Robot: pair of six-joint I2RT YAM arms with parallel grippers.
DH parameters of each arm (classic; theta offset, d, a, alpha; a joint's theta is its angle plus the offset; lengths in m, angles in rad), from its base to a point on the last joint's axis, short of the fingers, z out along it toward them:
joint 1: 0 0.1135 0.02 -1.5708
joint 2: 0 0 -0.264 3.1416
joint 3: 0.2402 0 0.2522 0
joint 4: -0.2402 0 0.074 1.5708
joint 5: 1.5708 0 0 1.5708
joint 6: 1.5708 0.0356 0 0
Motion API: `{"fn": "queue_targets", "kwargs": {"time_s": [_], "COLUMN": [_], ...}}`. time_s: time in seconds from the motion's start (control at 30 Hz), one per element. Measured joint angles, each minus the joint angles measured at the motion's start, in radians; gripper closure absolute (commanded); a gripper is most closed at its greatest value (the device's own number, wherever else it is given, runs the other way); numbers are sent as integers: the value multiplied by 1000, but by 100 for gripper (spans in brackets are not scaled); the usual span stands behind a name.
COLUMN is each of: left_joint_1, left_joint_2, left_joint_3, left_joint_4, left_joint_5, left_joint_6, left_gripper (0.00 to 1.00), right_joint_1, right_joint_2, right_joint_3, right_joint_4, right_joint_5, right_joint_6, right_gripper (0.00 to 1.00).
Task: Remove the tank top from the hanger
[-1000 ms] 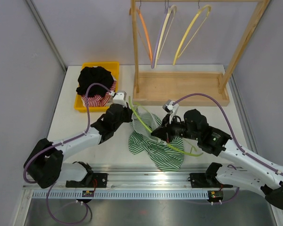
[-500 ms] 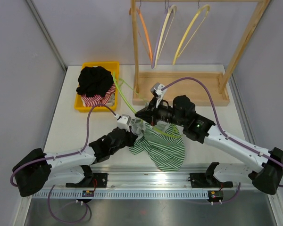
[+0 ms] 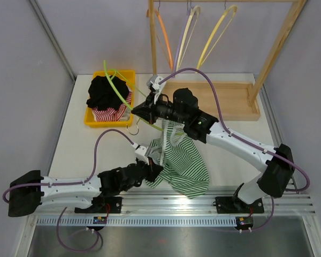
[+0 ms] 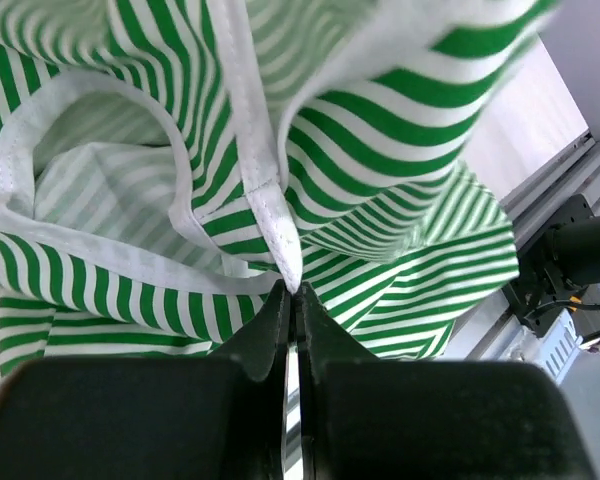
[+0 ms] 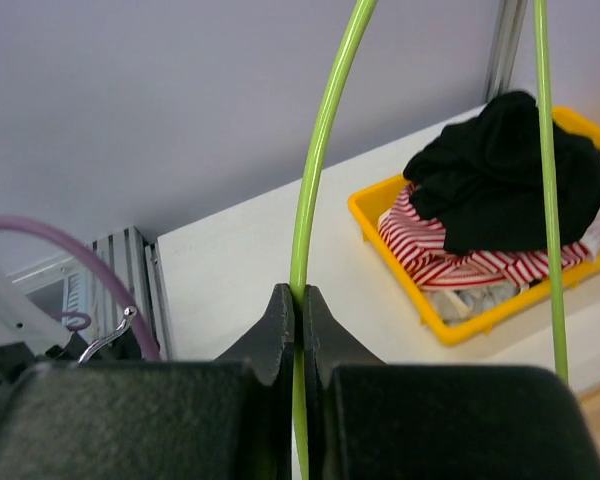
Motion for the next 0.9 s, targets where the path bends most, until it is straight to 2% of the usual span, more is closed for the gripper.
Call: {"fn": "queue_targets", "kwargs": {"time_s": [0.3,0.5,0.67,0.73,0.77,0.8,0.87,0.9], "left_joint_1": [-44,-45,-45,-45,-45,-46,-46,-46], "left_joint_2": [35,100,163,183,191,196,201,201], "left_joint_3": [-14,13,121,179,210,234,286,306], "left_joint_4": [-53,-80,-102,-111,-119,-130,-152,-161], "left_joint_5": [-80,-108,-152,-179,-197,-212,-257,-283], "left_joint_6": [-38,-26,27,60,76,95,112,121], "left_gripper": [100,100,100,84,36,22,4,1], "right_joint_1": [-20,-32,-32,-32,-32,-32,-32,-32], "right_joint_2": [138,171,164,143,128,112,77,55], "right_joint_3": [222,248,264,265,267,272,292,302], "right_joint_4": [23,38,-12,-50,-75,-100,-149,-172], "right_joint_5": [-23,-40,-43,-39,-35,-29,-12,-2], "right_joint_6": [-31,-31,-35,-40,-43,-45,-48,-51], "right_gripper": [100,100,100,100,100,100,100,100]}}
